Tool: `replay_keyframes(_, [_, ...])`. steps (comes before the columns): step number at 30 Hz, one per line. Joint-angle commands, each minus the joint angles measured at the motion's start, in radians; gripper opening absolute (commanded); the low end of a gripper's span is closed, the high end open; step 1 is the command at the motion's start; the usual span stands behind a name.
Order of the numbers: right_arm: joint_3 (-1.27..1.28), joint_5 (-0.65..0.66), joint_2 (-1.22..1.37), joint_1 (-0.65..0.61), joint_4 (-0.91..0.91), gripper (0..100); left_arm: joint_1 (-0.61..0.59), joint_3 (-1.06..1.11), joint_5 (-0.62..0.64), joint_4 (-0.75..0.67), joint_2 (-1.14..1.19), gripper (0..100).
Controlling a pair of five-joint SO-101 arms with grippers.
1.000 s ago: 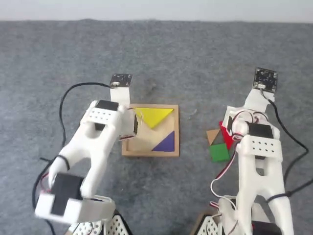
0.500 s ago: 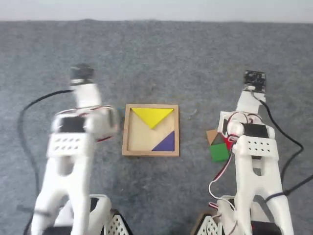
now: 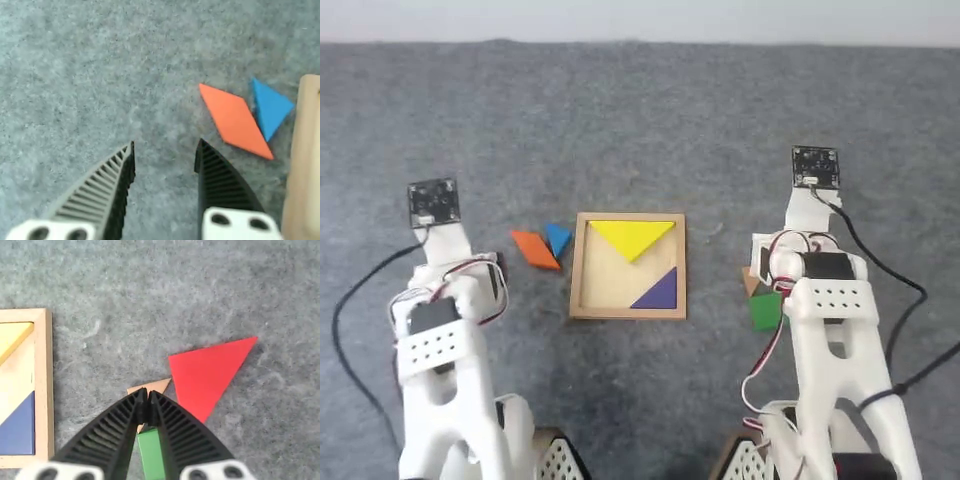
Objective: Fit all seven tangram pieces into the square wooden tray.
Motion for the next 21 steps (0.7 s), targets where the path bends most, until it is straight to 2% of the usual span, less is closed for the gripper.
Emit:
replay_keyframes(1, [-0.041,0.084,-0.036,-0.044,0.028,4.5,-0.006,0.022,-0.025,-0.084,-0.023,18])
replay_keyframes(4, [-0.091,0.262,0.010,-0.050,0.093,11.1,-0.006,0.053,-0.025,-0.132,-0.023,18])
replay_keyframes(9, [-0.209,0.827,0.168,-0.015,0.251,11.5,-0.006,0.061,-0.025,-0.140,-0.028,18])
replay_keyframes(12, [-0.256,1.102,0.262,0.024,0.234,11.5,-0.006,0.061,-0.026,-0.140,-0.028,18])
replay_keyframes(14, [-0.262,1.194,0.311,0.025,0.174,11.5,-0.006,0.061,-0.026,-0.141,-0.026,18])
replay_keyframes(18, [-0.261,1.270,0.380,0.024,0.102,12.1,-0.006,0.061,-0.026,-0.141,-0.025,18])
replay_keyframes(21, [-0.261,1.367,0.412,0.010,0.096,16.9,-0.006,0.061,-0.026,-0.141,-0.025,18])
